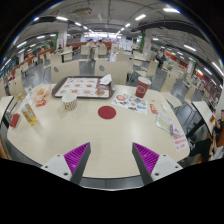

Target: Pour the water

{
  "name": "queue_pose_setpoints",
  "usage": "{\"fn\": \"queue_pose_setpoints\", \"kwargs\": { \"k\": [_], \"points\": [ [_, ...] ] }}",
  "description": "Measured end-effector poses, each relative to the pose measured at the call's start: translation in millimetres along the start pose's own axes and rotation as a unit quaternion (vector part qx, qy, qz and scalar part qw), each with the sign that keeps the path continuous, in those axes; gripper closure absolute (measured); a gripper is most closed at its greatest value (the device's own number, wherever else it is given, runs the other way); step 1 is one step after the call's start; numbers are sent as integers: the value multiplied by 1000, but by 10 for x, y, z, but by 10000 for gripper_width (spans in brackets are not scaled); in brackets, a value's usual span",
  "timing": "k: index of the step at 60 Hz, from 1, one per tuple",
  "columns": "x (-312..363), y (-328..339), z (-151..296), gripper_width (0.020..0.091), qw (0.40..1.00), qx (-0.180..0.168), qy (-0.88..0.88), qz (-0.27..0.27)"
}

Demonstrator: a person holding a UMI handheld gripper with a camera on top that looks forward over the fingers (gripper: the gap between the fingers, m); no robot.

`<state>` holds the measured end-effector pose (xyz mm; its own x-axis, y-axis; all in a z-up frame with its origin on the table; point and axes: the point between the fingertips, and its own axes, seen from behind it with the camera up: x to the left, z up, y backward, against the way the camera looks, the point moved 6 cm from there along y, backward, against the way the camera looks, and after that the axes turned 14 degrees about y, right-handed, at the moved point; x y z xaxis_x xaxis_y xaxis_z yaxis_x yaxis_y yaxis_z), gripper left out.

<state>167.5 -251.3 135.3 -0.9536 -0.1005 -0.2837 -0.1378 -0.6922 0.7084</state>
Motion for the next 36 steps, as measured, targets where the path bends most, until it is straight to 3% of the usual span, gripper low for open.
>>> {"fn": "queue_pose_setpoints", "kwargs": {
  "k": [20,27,36],
  "points": [
    [469,196,-60,251,999,8,-9,-33],
    [977,338,-1,250,999,-3,-16,-33],
    [1936,405,193,253,999,-33,-24,8]
  ]
}}
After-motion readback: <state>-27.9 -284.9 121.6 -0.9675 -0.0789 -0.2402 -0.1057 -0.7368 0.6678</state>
